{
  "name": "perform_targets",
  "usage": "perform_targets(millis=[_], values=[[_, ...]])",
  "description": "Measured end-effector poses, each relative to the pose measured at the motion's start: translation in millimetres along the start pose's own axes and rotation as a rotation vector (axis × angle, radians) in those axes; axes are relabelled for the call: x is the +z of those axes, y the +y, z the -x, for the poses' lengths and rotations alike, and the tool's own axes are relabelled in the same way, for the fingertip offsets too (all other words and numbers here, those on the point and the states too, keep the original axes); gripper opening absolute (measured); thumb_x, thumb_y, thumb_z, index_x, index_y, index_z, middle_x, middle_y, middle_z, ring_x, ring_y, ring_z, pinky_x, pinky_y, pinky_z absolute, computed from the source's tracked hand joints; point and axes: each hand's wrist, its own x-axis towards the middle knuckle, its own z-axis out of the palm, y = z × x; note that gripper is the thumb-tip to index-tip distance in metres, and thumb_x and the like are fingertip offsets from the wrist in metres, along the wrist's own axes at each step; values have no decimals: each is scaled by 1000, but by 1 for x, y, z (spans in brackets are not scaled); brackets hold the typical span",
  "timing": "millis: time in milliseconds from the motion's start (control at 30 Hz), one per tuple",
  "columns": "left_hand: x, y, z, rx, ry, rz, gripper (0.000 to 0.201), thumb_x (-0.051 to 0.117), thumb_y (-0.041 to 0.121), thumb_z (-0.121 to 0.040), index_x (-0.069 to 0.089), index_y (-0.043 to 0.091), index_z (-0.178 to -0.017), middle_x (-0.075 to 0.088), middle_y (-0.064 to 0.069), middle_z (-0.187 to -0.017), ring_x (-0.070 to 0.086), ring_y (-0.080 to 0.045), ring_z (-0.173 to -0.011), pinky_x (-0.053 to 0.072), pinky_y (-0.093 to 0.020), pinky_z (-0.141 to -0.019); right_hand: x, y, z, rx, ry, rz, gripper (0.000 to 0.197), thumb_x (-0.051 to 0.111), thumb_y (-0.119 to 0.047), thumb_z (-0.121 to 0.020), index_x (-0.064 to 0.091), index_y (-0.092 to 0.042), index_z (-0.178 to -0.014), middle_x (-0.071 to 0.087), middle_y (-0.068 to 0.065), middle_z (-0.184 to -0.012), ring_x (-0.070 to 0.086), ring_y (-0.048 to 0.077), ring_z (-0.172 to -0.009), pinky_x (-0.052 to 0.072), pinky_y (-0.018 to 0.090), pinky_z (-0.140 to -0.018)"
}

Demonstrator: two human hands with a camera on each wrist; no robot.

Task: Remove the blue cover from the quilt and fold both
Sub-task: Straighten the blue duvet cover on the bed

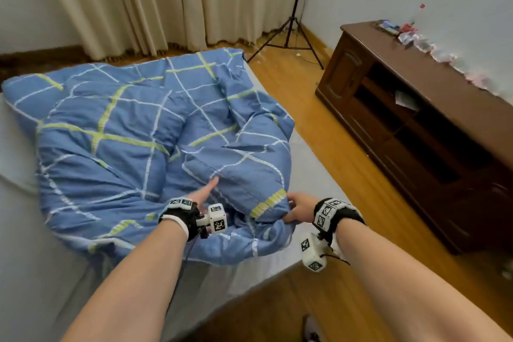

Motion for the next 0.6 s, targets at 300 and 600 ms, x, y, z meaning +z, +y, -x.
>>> perform_targets(millis=[300, 600], values=[[230, 20, 92, 318, 344, -49, 73, 93, 39, -48, 67, -1, -104, 70, -19, -108, 69, -35, -88, 58, -52, -78, -45, 125, 37, -192, -143, 64, 43, 74, -17, -85, 63, -14, -126, 67, 6, -123, 58, 10, -96, 41, 12, -74], [379, 23, 158, 874, -7, -681, 62, 63, 15, -53, 66, 23, -114, 71, -4, -94, 63, -16, -85, 52, -29, -78, -180, 156, 91, -150, 343, -549, 96, 73, -77, -59, 46, -20, -131, 61, -10, -116, 63, 16, -99, 57, 36, -67]])
